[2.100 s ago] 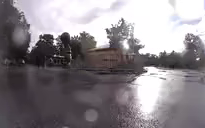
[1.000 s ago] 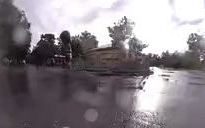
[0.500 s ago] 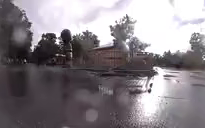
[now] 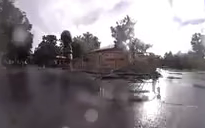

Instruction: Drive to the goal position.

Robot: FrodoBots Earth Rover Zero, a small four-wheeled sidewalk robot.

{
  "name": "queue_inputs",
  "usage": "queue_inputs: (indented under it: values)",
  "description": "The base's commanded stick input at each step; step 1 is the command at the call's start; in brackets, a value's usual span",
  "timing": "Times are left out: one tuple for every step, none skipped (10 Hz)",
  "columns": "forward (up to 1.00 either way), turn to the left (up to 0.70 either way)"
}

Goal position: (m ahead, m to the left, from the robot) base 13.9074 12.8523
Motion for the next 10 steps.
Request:
queue_inputs:
  values:
    - [0.85, 0.0]
    - [0.85, 0.0]
    - [0.85, 0.0]
    - [0.85, 0.0]
    - [0.85, 0.0]
    - [0.85, 0.0]
    - [0.85, 0.0]
    - [0.85, 0.0]
    - [0.85, 0.0]
    - [0.85, 0.0]
